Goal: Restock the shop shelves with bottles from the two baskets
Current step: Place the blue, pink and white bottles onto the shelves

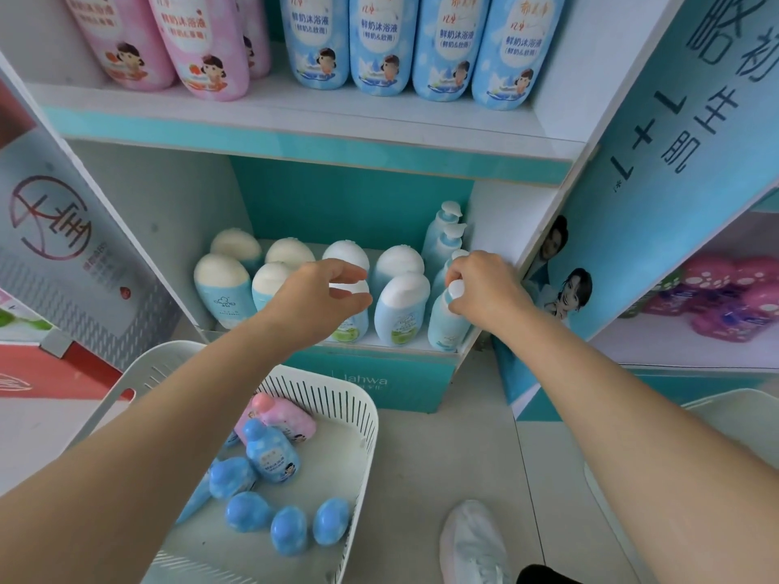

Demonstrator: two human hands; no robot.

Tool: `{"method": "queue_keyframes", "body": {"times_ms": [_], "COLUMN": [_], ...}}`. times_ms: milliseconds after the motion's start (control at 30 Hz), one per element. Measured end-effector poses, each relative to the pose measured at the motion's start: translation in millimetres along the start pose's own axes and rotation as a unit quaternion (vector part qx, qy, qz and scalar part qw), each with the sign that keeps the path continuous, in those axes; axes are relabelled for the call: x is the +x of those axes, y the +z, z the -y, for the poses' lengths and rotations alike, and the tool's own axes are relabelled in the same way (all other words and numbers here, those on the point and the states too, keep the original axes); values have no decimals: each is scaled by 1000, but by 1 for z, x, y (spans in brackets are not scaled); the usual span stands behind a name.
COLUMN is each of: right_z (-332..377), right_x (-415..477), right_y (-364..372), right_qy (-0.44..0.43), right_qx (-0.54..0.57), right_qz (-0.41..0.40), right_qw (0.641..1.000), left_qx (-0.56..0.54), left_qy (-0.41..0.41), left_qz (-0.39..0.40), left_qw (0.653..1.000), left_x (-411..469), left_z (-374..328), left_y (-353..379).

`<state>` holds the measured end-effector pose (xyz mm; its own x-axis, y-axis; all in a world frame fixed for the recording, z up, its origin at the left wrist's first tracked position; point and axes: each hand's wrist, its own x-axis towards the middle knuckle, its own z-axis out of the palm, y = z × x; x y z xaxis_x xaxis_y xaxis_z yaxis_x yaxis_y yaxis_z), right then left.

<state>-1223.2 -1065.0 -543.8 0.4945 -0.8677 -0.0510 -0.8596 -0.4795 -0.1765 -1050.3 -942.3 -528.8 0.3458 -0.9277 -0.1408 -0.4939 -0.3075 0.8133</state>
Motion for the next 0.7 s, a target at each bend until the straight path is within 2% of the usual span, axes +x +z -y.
{"method": "queue_keyframes", "body": {"times_ms": [300, 533, 700], "right_z": [-4, 2, 4], "right_x": [1, -2, -4], "right_y": [7, 16, 19], "right_qy": [-7, -8, 12], "right_qx": [-44, -101, -95], "right_qz": [24, -29, -51], "right_qw": [999, 994, 994], "left_qx": [86, 184, 240], "left_qy": [79, 101, 110], "left_qz": [-21, -41, -53], "left_qw": [993, 977, 963], "left_x": [14, 32, 45], "left_z": [-1, 2, 10], "left_y": [24, 51, 65]}}
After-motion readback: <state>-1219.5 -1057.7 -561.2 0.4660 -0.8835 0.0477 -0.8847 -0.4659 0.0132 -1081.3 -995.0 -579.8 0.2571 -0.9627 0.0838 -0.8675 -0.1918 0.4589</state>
